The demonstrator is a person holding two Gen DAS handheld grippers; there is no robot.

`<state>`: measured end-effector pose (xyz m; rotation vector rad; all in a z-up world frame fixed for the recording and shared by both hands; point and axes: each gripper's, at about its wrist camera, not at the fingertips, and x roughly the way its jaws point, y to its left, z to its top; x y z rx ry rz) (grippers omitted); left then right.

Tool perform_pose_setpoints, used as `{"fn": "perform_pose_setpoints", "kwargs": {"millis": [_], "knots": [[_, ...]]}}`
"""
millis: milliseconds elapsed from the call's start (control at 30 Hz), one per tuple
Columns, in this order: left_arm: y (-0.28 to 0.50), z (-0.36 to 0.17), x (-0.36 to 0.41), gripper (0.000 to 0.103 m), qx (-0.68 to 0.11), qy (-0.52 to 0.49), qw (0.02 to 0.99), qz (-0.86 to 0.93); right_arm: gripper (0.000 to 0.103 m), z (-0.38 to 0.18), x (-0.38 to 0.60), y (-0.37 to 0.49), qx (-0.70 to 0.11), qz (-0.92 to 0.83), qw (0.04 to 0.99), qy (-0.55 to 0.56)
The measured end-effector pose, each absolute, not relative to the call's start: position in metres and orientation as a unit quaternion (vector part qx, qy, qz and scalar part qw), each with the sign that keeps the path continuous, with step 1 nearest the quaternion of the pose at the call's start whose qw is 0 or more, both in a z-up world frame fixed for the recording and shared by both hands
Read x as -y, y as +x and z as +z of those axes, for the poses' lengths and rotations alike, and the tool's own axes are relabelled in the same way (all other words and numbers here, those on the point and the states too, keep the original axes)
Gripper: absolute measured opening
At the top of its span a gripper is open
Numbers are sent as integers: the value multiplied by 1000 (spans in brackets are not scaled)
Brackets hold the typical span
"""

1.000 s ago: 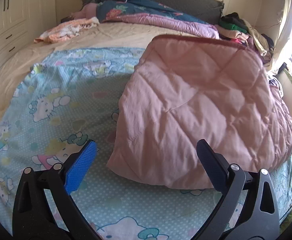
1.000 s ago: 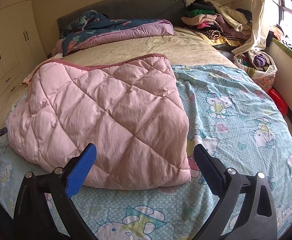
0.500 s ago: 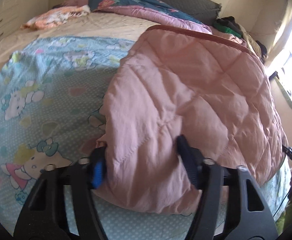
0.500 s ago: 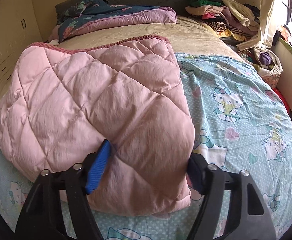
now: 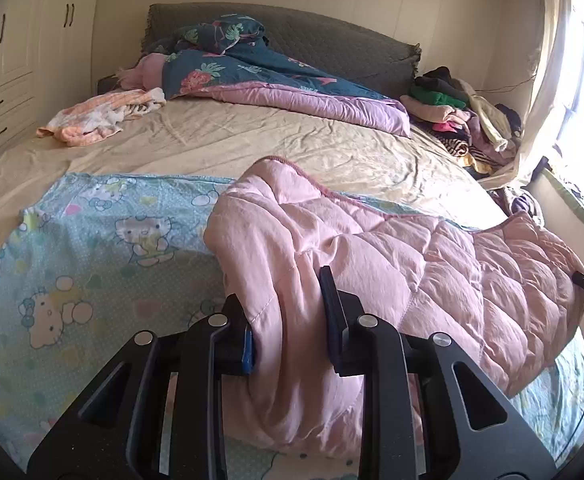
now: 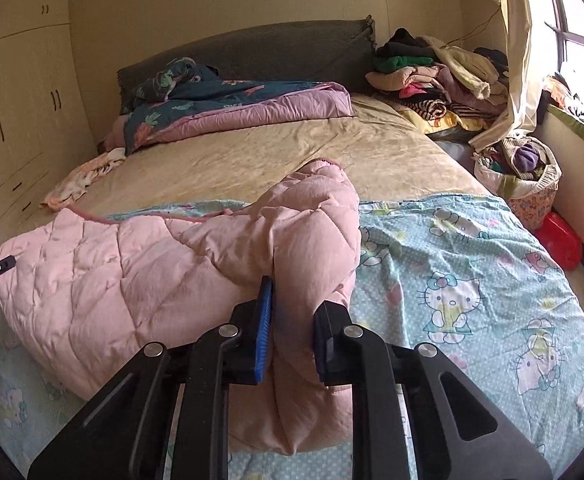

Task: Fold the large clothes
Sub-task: 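Grasp the bundle edge with both tools and lift it to fold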

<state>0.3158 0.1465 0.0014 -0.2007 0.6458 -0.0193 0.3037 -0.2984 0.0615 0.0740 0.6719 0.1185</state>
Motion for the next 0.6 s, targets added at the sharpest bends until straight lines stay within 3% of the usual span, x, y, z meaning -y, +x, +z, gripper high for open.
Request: {"fn": "perform_pose_setpoints", "kwargs": {"millis": [600], "knots": [[363,-34,-144,19,-362,-85,928,31,12,11,319,354,-387,5,920,70]]}}
